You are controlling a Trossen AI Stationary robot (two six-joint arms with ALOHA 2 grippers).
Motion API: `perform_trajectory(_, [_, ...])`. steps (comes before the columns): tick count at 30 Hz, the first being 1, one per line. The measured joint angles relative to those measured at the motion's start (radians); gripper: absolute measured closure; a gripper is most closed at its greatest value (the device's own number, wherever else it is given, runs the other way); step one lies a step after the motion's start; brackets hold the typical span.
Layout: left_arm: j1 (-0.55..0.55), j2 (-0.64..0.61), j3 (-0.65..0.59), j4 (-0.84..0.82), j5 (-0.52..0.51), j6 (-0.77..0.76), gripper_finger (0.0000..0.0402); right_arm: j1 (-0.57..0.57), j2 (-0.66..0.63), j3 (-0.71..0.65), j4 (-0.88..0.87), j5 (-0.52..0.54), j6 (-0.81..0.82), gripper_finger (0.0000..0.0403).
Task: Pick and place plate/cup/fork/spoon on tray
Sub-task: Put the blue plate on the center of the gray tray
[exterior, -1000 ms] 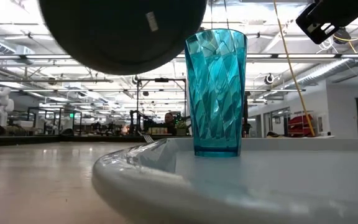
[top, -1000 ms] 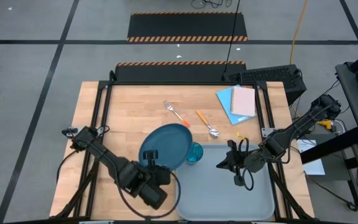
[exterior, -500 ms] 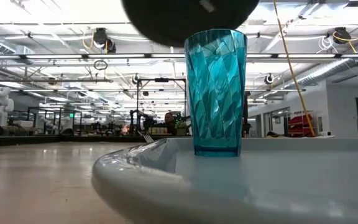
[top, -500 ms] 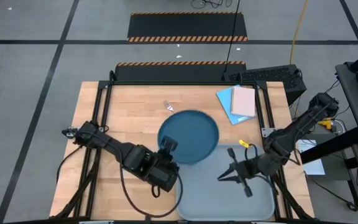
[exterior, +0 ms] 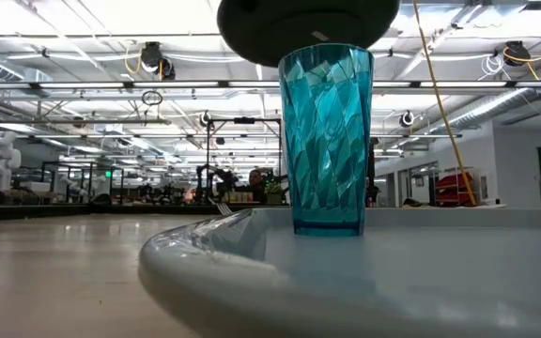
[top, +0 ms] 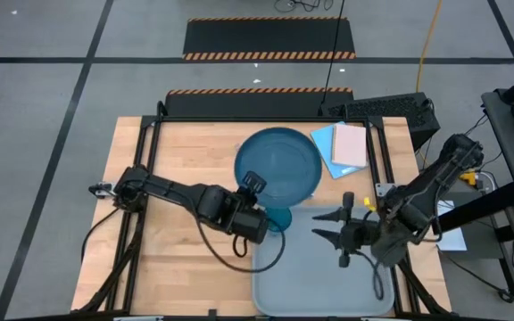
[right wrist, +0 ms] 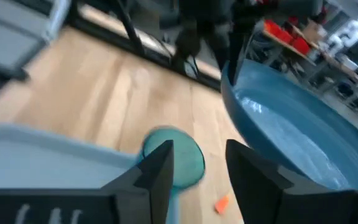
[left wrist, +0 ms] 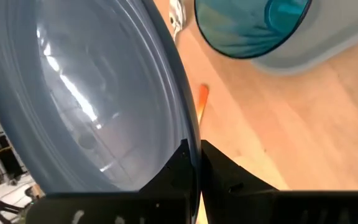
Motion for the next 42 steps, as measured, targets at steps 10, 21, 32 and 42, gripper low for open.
perform_trajectory(10, [0.055,0.004,0.0,0.04,-0.079,0.097,0.0392,-0.099,0.094,0.083,-0.124,0.087,-0.163,0.0254])
perform_trajectory(21, [0.064,0.044,0.0,0.025,-0.102,0.147,0.0392,-0.191,0.106,0.083,-0.174,0.191,-0.353,0.0257])
perform_trajectory(32, [0.052,0.043,0.0,0.026,-0.108,0.143,0.0391,-0.316,0.118,0.073,-0.268,0.013,-0.33,0.0291])
perform_trajectory(42, [0.047,0.043,0.0,0.042,-0.116,0.144,0.0373,-0.312,0.123,0.06,-0.277,-0.077,-0.356,0.0387])
